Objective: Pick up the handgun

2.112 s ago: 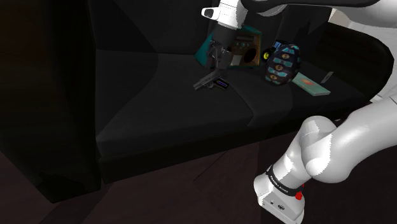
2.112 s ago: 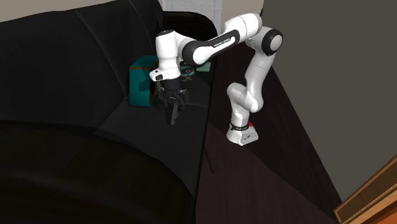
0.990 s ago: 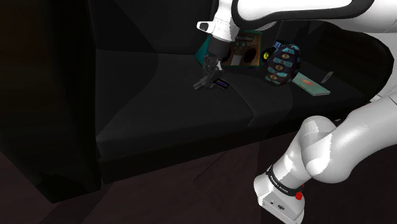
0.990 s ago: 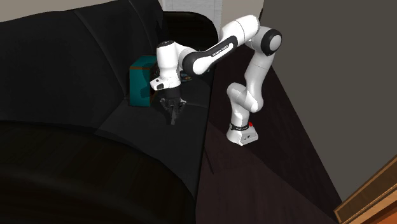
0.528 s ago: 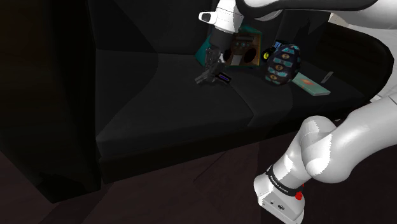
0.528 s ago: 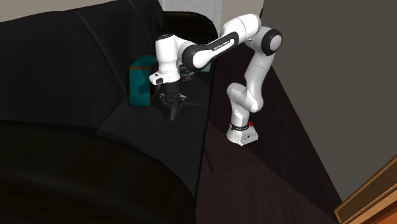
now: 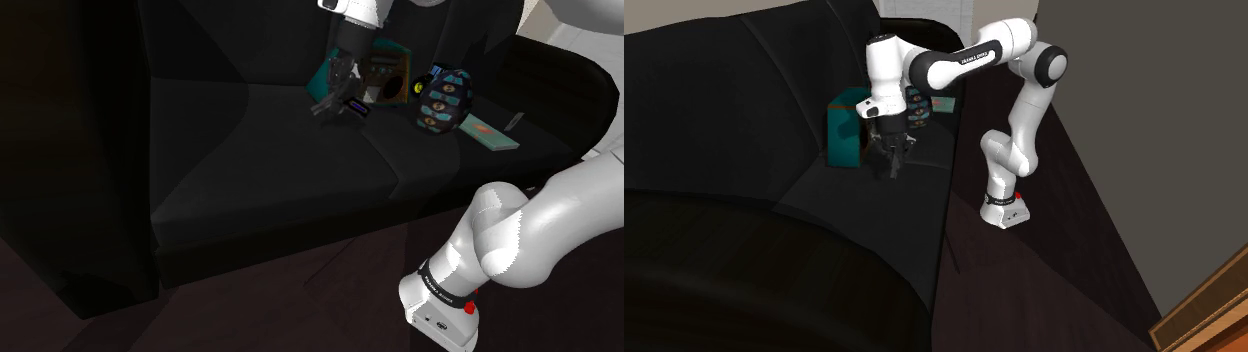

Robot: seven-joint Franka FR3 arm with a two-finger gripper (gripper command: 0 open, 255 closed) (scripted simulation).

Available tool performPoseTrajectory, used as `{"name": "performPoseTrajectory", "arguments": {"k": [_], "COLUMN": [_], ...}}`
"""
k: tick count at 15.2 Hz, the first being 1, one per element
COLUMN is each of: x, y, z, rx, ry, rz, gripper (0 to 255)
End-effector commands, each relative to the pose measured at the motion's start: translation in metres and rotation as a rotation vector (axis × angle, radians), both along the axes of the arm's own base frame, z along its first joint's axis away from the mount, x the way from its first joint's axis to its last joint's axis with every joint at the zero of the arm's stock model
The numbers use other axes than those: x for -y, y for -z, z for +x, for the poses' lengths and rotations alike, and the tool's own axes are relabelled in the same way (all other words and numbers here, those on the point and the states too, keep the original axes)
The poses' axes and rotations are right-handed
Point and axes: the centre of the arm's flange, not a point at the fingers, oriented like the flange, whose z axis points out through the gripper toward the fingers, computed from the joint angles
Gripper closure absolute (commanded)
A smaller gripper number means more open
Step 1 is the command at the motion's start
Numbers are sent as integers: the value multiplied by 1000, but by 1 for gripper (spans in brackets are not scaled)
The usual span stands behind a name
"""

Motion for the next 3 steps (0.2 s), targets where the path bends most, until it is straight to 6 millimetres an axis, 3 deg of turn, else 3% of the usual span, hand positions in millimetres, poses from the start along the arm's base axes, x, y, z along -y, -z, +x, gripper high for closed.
{"name": "performPoseTrajectory", "arguments": {"k": [1, 3], "x": [0, 0], "y": [-11, -11], "z": [1, 1], "rx": [0, 0], "ry": [0, 0], "rz": [0, 0], "gripper": [255, 255]}}
